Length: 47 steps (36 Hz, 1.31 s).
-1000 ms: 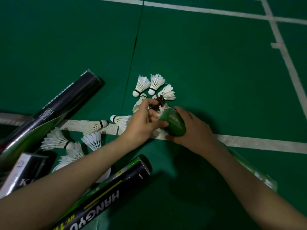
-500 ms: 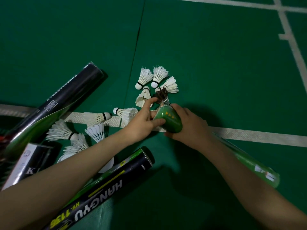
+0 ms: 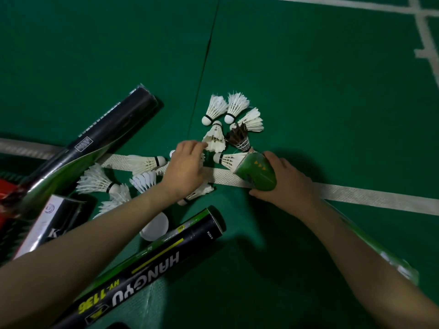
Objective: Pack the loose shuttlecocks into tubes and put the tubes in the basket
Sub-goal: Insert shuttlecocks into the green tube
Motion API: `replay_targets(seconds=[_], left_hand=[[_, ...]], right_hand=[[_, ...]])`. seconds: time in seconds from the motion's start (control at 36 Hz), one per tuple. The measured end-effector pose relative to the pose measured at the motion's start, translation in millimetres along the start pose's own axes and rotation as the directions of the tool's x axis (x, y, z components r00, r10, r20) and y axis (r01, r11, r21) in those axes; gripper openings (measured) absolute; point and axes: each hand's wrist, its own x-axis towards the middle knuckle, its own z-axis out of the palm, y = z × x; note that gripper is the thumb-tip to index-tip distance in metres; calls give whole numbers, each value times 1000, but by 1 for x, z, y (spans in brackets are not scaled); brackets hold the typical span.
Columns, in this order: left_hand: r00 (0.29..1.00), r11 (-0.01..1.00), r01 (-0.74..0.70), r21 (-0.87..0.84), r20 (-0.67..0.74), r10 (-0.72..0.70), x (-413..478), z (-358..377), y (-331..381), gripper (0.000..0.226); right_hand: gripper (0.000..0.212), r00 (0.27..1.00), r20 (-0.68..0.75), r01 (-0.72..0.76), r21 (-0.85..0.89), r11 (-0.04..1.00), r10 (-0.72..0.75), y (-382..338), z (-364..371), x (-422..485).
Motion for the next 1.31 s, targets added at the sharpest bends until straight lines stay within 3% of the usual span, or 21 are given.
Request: replay_targets(seconds=[0.22,0.33,0.44,0.53,0.58,0.64,0.69,0.75,0.81,0.83,0.86,0.97,1.08,1.19,1.31], left_hand=[[943,927,-331,179,96,318,20,11,19,61],[896,865,-423,270,269,354,35,22,35,80],[870,822,-468,325,333,364,43,24,38,75],[917,902,-381,205,209,340,42,20,37,50],[975,976,-217,-10,52,218,41,12,38,34],[998,959,-56,-279,-51,43,39,0,39,30],[989,844,90,-529,-54,-139,33,-11,43,30],[957,608,223,-762,53,-285,22,-17,46,34],[927,265,286,-921,196,-319,11,-19,48,42],[918,146,307,-940,253,-305,7,-19,48,48],[912,99,338,-936,299,-281,3,-18,48,52],[905,189,412,-891,376,-201,-7,-10,50,62],[927,316,374,-872,349,-134,-10,-16,58,71],[939,464,318,-827,343,-31,-11,-22,64,58],[935,426,340,-838,349,-60,-12,-21,69,54]], right_hand=[[98,997,-62,-39,63,997,43,8,-5,-9],[99,995,-58,-76,94,993,81,10,-5,-15],[101,993,-44,-103,83,991,107,12,-3,-19],[101,995,-20,-97,88,991,99,13,-1,-22],[100,996,-7,-92,82,992,92,13,0,-23],[100,996,0,-85,90,992,86,12,2,-23],[99,997,4,-76,92,993,76,10,3,-23],[98,998,8,-65,97,993,64,8,4,-23],[98,999,-1,-42,99,994,43,5,4,-22],[98,999,-7,-31,95,995,32,3,3,-22],[97,1000,-11,-22,92,996,23,0,2,-22],[98,999,-37,12,84,996,-9,-9,-3,-23],[97,998,-56,41,83,996,-37,-13,-7,-26],[97,997,-65,56,90,994,-50,-15,-8,-26],[97,994,-92,69,101,992,-60,-17,-9,-23]])
